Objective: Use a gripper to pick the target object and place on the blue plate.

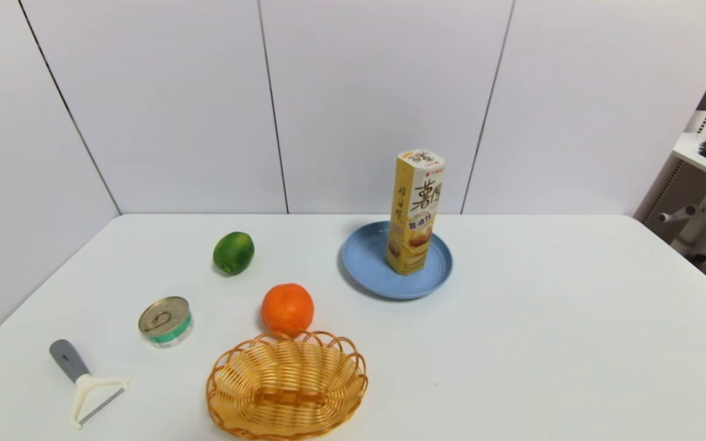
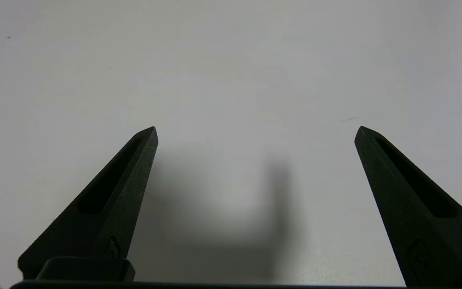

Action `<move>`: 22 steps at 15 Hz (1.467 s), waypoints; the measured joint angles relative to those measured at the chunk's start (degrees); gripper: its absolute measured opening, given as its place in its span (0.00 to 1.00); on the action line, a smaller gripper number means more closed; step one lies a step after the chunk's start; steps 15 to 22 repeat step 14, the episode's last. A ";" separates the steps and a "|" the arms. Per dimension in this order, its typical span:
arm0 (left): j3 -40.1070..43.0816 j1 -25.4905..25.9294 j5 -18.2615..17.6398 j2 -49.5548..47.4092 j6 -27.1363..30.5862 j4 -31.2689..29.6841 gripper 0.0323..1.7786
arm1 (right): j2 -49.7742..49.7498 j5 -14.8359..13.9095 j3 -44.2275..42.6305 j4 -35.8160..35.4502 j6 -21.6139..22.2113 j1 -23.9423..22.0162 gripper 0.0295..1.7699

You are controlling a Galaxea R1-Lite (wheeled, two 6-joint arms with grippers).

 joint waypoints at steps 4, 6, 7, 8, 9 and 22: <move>0.00 0.00 0.00 0.00 0.00 -0.02 0.95 | -10.67 -2.34 3.00 -0.46 7.14 -0.24 0.96; 0.00 0.00 0.00 0.00 0.00 0.00 0.95 | -12.46 -3.63 3.24 -0.57 9.09 -0.27 0.96; 0.00 0.00 -0.02 0.00 0.00 -0.02 0.95 | -12.92 -3.68 3.28 -0.55 8.97 -0.30 0.96; 0.00 0.00 0.00 0.00 0.02 -0.02 0.95 | -13.28 -3.61 3.36 -0.55 8.66 -0.30 0.96; 0.00 0.00 -0.02 0.00 0.00 0.00 0.95 | -13.49 -3.51 3.39 -0.57 8.64 -0.29 0.96; 0.00 0.00 0.00 0.00 0.00 -0.02 0.95 | -13.65 -3.29 3.46 -0.59 7.51 -0.29 0.96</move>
